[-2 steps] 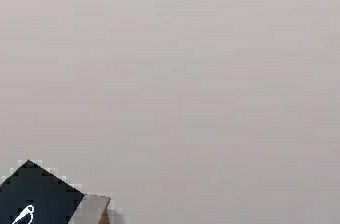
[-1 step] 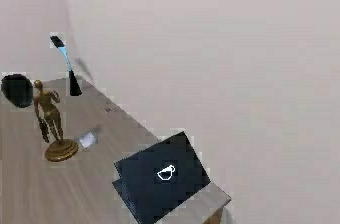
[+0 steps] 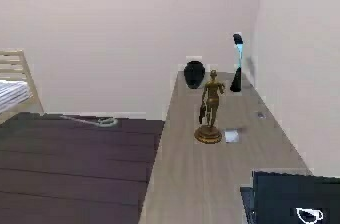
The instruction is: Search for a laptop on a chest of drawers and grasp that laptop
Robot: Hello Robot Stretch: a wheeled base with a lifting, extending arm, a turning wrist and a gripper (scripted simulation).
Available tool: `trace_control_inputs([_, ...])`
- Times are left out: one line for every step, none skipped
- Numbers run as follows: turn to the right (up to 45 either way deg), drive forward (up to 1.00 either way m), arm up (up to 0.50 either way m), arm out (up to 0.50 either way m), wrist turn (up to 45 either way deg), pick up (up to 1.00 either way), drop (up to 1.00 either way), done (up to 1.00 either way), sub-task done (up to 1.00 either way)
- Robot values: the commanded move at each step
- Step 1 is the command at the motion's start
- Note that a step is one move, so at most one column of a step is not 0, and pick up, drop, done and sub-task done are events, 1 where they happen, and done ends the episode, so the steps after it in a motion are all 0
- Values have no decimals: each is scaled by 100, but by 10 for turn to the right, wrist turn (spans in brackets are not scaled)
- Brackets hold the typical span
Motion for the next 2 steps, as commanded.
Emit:
trace_control_inputs([-420, 0, 0, 0, 0, 0, 0, 0, 0])
trace_control_inputs([0, 0, 50, 0, 0, 0, 0, 0, 0])
